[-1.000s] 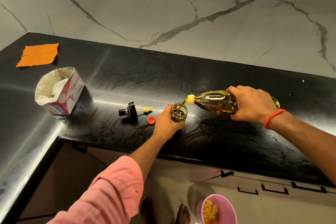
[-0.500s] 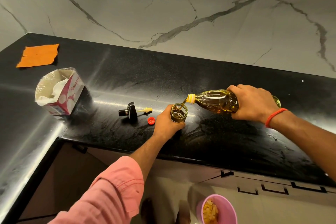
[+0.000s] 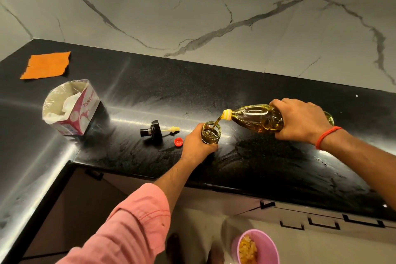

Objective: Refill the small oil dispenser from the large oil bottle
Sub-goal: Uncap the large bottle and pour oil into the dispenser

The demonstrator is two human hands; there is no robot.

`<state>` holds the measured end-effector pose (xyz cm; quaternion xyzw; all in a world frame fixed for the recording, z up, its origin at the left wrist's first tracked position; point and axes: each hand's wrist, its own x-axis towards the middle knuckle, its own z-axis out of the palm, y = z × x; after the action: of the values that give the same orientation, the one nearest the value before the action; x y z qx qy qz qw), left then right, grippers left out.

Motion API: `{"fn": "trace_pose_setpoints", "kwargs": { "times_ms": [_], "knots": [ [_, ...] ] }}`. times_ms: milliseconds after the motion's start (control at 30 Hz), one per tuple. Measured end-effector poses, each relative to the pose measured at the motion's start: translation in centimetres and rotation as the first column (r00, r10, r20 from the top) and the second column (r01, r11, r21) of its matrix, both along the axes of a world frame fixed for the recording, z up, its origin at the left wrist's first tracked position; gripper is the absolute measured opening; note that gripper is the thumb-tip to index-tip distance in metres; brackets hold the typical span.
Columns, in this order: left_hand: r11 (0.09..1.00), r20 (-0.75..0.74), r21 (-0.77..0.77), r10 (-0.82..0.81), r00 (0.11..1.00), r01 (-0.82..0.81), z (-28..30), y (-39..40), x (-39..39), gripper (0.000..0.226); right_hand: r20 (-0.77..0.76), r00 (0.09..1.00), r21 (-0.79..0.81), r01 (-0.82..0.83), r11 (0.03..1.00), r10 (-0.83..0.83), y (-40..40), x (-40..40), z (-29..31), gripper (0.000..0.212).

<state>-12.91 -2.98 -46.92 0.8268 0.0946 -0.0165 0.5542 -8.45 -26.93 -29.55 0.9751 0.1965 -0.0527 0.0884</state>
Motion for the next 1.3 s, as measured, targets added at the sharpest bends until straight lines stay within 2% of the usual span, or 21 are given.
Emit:
{"fn": "trace_pose_setpoints", "kwargs": {
  "times_ms": [1300],
  "knots": [
    [1.0, -0.011, 0.006, 0.011, 1.0, -0.011, 0.07, -0.14, 0.06, 0.058, 0.016, 1.0, 0.016, -0.015, 1.0, 0.014, -0.07, 0.0, 0.44, 0.072]
  ]
}}
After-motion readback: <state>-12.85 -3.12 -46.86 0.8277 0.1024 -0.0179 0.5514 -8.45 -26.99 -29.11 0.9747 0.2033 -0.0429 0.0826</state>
